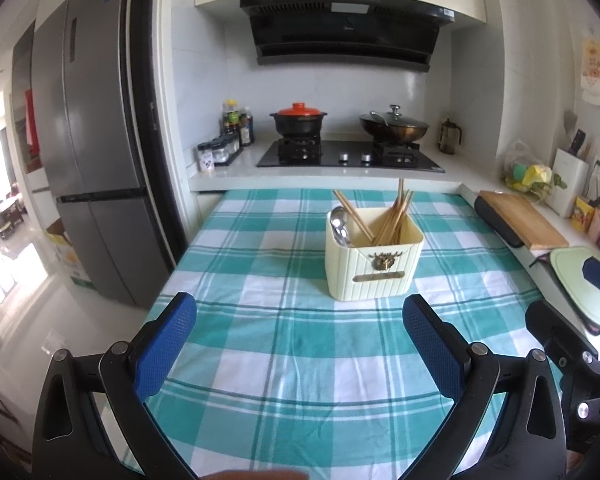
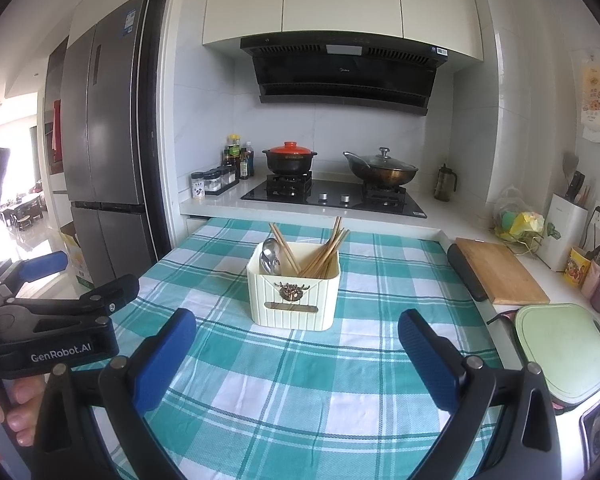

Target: Organize utensils

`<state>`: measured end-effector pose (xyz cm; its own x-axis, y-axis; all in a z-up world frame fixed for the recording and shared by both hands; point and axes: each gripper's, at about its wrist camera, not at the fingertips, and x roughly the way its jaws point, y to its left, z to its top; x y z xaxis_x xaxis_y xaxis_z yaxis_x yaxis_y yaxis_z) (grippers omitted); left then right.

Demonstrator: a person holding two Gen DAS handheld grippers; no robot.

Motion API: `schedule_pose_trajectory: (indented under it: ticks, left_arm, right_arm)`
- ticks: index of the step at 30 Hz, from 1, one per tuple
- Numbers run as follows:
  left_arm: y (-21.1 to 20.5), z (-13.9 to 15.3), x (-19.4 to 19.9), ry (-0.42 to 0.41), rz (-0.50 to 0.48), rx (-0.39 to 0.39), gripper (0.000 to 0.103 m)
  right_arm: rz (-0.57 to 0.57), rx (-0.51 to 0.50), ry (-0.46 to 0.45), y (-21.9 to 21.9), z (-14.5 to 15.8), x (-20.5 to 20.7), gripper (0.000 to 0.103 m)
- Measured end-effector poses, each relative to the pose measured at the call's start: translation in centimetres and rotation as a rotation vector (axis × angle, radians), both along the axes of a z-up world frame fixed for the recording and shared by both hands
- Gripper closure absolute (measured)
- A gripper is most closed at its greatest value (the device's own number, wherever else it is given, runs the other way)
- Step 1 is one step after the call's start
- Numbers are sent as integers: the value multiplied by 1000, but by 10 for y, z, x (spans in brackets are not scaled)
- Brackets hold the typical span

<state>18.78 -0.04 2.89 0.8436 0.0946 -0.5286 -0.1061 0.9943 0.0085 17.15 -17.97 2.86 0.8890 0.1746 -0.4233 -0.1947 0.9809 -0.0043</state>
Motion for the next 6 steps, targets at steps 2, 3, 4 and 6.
schedule_pose_trajectory:
  ticks: [2,3,4,6]
  left_arm:
    - [1,0,-4,-13,-4,-17,0]
    - [4,0,-6,-19,11,-27,0]
    - [6,-1,-6,-18,22,-40,0]
    - [6,-2,-5,-20,7,-33,0]
  right_arm:
    - [-5,1,8,-2,-1,3,0]
    - [-7,2,10,-2,-1,4,0]
    - [-10,3,11,-3,-1,4,0]
    - [-15,2,15,-3,-2,7,0]
